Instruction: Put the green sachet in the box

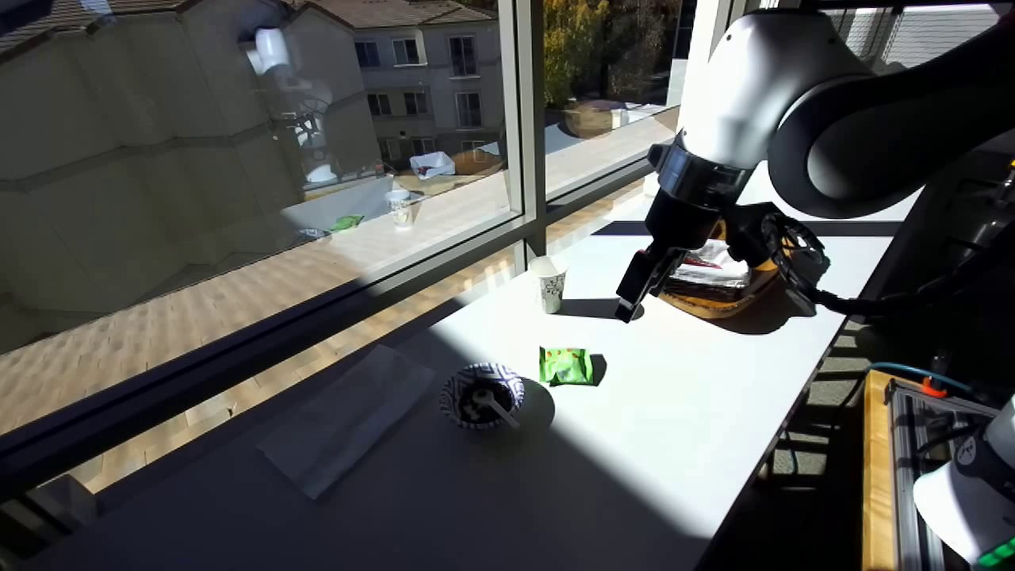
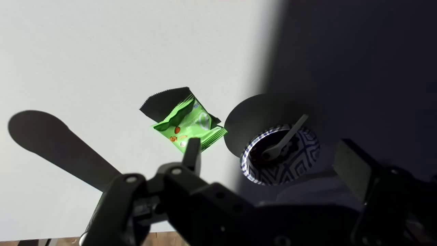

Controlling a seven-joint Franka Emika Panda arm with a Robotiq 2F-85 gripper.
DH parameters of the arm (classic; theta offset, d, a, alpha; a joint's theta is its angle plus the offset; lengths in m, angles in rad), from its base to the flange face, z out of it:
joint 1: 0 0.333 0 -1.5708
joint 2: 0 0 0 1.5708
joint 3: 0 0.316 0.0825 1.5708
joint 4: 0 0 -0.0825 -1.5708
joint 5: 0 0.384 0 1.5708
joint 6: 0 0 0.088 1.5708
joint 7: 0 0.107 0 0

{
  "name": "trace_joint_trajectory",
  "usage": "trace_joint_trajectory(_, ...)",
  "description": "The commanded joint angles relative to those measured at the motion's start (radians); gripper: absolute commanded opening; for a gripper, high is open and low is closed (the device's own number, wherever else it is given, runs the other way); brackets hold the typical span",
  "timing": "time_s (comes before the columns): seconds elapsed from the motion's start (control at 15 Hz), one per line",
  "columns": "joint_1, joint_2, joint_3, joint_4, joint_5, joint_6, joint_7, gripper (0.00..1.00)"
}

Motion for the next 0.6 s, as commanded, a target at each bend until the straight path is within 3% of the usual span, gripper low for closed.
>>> trace_joint_trajectory(0.0,0.059,0.092,-0.09,0.002,0.139,0.092,-0.125,1.0)
trace_joint_trajectory(0.2,0.131,0.174,-0.2,0.017,0.372,0.169,-0.327,1.0)
trace_joint_trajectory(0.27,0.185,0.199,-0.264,0.027,0.451,0.171,-0.396,1.0)
trace_joint_trajectory(0.4,0.196,0.259,-0.304,0.056,0.612,0.148,-0.537,1.0)
trace_joint_trajectory(0.47,0.163,0.288,-0.287,0.076,0.687,0.124,-0.598,1.0)
trace_joint_trajectory(0.53,0.19,0.318,-0.33,0.092,0.734,0.117,-0.64,1.0)
